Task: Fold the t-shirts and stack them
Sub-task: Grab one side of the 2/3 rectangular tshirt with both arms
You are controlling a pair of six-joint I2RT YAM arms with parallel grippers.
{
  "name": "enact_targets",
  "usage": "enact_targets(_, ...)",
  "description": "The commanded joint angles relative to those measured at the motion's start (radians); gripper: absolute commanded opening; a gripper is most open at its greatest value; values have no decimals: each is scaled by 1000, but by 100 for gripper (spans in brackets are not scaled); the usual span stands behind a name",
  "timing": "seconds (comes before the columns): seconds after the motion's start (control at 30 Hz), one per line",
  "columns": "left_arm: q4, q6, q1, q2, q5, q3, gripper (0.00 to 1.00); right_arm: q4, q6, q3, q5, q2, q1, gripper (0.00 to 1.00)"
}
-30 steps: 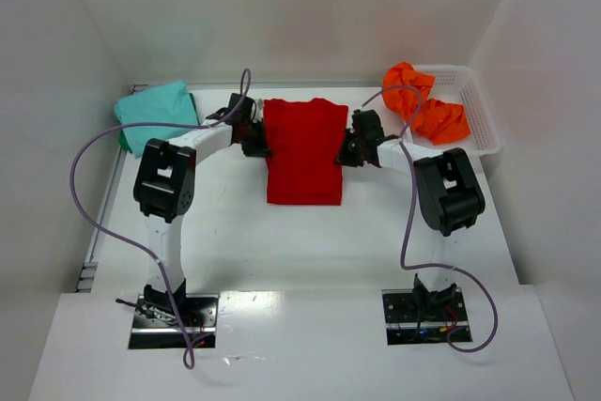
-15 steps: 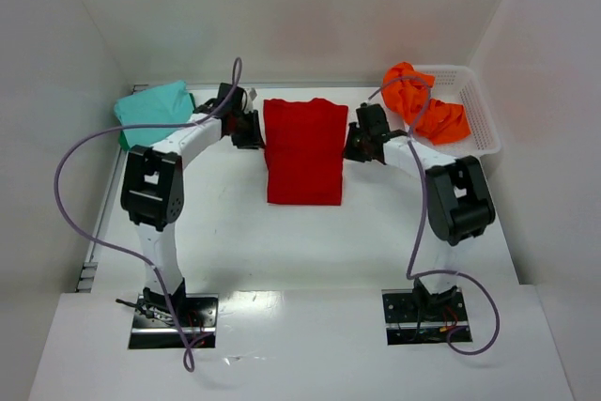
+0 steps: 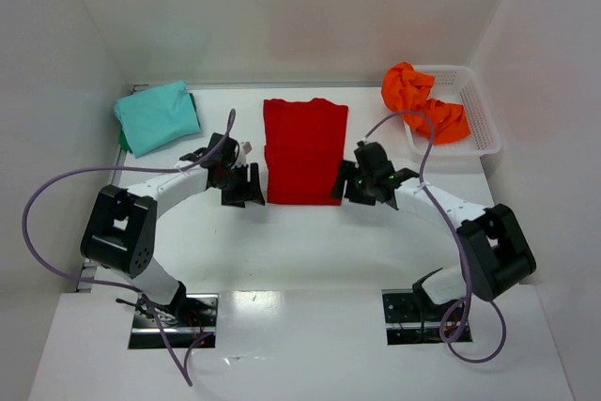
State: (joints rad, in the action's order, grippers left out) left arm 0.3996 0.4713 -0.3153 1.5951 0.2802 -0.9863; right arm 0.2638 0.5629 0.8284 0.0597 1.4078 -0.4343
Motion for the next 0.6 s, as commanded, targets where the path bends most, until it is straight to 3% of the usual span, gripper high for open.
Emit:
enact_targets(0.0,-54,27,7,-52,40,15,72,9,48,-25,-27,-1,-66,73)
enact_targets(0.27,-90,27,-28,25,71,6,73,0,66,-34,-89,89,-98,73)
enact_targets(0.57,-100,18,-28,101,38,-61,73,-54,77,-15,-121,172,-98,57)
